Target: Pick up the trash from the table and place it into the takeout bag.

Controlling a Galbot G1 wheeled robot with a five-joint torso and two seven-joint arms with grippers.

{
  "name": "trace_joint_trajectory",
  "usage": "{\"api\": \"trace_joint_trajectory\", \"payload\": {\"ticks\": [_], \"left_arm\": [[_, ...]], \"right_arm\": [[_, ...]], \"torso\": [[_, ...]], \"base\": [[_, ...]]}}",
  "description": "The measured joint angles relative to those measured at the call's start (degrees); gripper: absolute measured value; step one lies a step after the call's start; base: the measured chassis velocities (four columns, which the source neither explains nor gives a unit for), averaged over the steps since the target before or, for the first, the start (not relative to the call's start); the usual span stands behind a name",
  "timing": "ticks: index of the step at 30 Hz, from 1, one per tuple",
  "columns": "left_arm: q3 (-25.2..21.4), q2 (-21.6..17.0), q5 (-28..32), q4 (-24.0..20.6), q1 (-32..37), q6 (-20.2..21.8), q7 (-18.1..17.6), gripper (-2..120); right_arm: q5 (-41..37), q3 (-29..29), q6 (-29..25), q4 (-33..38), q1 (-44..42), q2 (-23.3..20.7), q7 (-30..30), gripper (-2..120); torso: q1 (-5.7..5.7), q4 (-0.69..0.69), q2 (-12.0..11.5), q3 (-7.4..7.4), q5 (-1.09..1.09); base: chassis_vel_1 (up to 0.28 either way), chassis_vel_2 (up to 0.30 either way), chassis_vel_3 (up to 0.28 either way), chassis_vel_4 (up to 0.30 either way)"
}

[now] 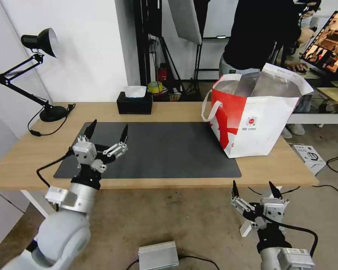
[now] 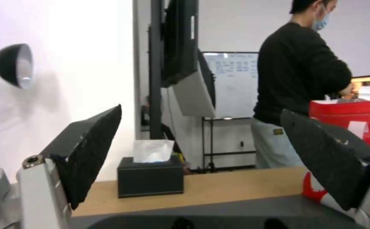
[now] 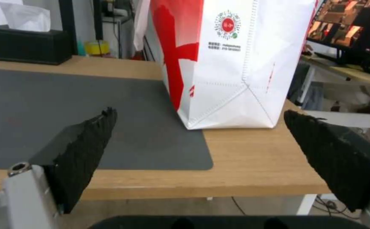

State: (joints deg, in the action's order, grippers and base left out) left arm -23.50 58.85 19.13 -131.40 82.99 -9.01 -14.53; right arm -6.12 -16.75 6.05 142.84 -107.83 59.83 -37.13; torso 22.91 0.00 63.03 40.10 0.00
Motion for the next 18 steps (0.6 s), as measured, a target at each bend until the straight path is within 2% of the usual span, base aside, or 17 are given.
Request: {"api": "trace_joint_trajectory", "payload": {"ticks": [2, 6, 12, 15, 18], "left_arm": [[-0.17, 0.95, -1.06, -0.09, 0.8, -0.43, 0.15, 100], [-1.08, 5.46, -5.83, -0.58, 5.28, -2.43, 0.23, 100], [-1.73, 8.25, -9.83, -0.17, 9.01, -5.26, -0.69, 100], [-2.35, 11.62, -12.24, -0.59, 11.48, -7.18, -1.2, 100], [-2.31, 12.37, -12.86, -0.55, 12.02, -7.71, -1.3, 100]], "right_arm": [[0.0, 0.0, 0.0, 0.0, 0.0, 0.0, 0.0, 100], [0.0, 0.0, 0.0, 0.0, 0.0, 0.0, 0.0, 100], [0.0, 0.0, 0.0, 0.0, 0.0, 0.0, 0.0, 100], [0.0, 0.0, 0.0, 0.0, 0.0, 0.0, 0.0, 100], [0.0, 0.0, 0.0, 0.0, 0.0, 0.0, 0.0, 100]], "torso": [[0.0, 0.0, 0.0, 0.0, 0.0], [0.0, 0.0, 0.0, 0.0, 0.01], [0.0, 0.0, 0.0, 0.0, 0.0], [0.0, 0.0, 0.0, 0.0, 0.01], [0.0, 0.0, 0.0, 0.0, 0.0]], "base": [[0.0, 0.0, 0.0, 0.0], [0.0, 0.0, 0.0, 0.0], [0.0, 0.0, 0.0, 0.0], [0.0, 0.0, 0.0, 0.0], [0.0, 0.0, 0.0, 0.0]]}}
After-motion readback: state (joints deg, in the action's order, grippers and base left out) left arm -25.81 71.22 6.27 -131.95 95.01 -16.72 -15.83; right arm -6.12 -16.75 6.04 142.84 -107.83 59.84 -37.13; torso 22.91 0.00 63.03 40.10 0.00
